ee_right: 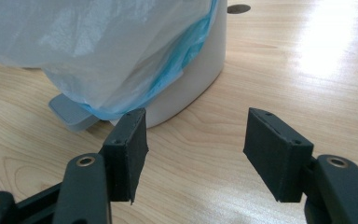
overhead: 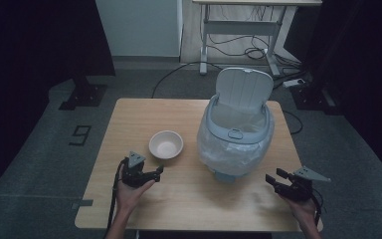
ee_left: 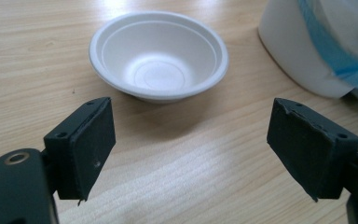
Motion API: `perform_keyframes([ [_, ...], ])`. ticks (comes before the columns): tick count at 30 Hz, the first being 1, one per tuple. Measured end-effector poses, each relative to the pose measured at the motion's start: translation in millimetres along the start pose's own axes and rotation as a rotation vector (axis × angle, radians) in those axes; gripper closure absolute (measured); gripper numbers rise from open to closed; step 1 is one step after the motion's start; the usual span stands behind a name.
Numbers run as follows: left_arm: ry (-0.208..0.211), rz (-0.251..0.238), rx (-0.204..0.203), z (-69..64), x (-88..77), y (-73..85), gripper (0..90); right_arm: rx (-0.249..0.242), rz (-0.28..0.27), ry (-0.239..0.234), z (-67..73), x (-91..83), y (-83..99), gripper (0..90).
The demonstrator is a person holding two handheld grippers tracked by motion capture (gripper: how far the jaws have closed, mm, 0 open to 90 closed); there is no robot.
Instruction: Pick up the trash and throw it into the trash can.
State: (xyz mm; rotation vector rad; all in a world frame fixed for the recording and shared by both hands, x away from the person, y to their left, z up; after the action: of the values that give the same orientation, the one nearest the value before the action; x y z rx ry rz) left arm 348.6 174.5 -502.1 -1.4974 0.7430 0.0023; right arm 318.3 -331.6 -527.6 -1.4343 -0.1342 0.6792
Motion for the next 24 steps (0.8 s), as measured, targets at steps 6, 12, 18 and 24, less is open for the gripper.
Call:
perform_keyframes([
  [6, 0.002, -0.007, -0.004, 3.9, 1.0, -6.8, 15.2, 0.003, 0.017, 0.004, -0.2, 2.1, 3.8, 39.0],
  [12, -0.026, -0.015, 0.013, 7.4, 7.0, -10.6, 15.3, -0.007, 0.037, 0.006, 1.7, 5.2, 7.3, 38.9],
  [18, -0.037, -0.026, 0.018, 12.8, 11.8, -22.4, 15.2, -0.007, 0.044, 0.014, 0.5, 5.9, 8.9, 38.9],
  [24, -0.034, -0.022, 0.004, 21.8, 17.8, -36.0, 15.6, 0.001, 0.042, 0.036, -4.1, 3.8, 8.8, 38.9],
])
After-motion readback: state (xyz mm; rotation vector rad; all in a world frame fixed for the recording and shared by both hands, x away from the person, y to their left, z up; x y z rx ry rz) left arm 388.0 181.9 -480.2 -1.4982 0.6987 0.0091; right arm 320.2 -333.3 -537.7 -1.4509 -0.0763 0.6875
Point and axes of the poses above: each handheld gripper's, and its own axes: x roughly forward along the jaws, y roughly out of its underside, z roughly to its left, the point moved 2 cm from there along x, roughly forward along the jaws, and after that the axes turned 8 degrees about -z, right-handed, at the moved point
